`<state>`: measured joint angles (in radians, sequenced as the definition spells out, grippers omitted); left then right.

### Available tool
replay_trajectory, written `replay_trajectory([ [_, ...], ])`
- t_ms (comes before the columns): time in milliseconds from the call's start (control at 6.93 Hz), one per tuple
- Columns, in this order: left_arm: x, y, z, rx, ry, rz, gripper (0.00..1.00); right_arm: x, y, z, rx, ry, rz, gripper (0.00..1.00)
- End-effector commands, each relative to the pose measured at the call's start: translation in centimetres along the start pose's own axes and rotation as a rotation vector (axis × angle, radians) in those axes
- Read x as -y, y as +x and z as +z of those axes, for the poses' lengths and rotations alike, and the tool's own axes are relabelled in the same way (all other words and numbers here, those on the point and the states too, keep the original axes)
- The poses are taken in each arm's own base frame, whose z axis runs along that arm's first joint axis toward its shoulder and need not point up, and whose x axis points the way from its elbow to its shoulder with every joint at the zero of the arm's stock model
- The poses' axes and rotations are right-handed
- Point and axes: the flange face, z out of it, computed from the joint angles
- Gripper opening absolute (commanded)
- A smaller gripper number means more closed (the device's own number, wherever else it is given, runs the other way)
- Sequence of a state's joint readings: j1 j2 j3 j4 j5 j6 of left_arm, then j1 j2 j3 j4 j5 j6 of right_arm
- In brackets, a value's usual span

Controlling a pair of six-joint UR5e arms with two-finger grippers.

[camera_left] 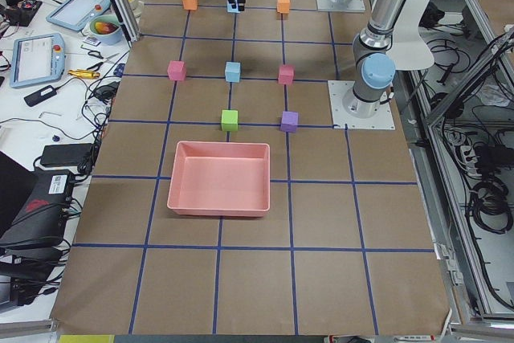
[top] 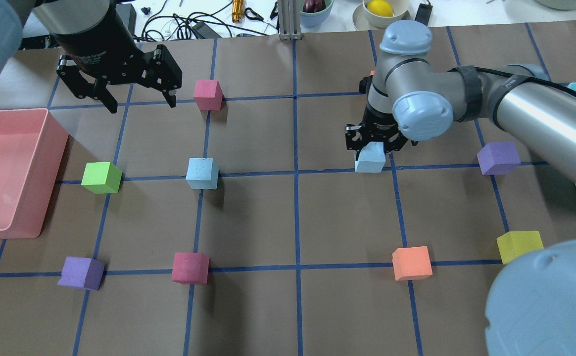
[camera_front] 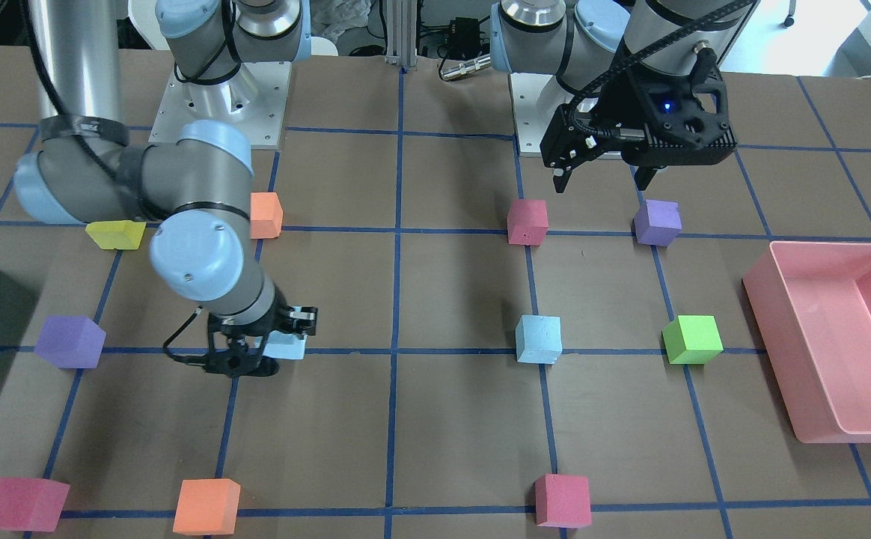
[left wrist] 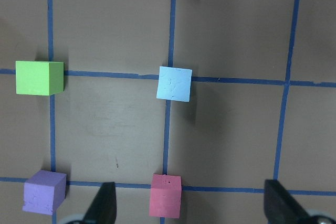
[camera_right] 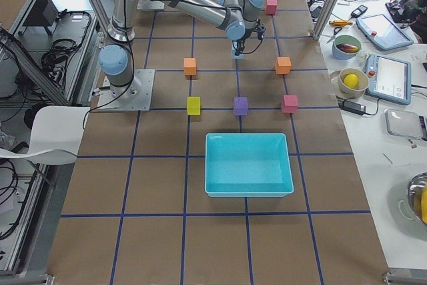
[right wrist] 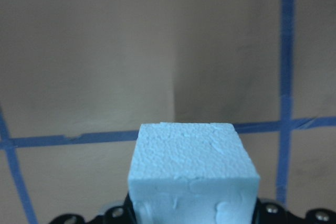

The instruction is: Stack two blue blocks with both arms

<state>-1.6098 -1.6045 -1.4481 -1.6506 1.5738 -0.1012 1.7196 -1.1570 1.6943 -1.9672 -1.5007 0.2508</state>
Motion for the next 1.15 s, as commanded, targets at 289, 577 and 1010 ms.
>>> replay_trajectory([
  [289, -0.1, 0.0, -0.1, 0.000, 0.002, 0.001, 1.00, -8.9, -12.4, 2.2, -0.017, -0.018, 0.053, 0.00],
  [577, 0.0, 0.0, 0.0, 0.002, 0.000, 0.001, 1.00, -9.2, -12.1, 4.0, -0.016, -0.013, 0.044, 0.00],
  [1010, 0.0, 0.0, 0.0, 0.002, 0.000, 0.001, 1.00, -9.0, -12.1, 4.8, 0.001, 0.015, -0.033, 0.00],
])
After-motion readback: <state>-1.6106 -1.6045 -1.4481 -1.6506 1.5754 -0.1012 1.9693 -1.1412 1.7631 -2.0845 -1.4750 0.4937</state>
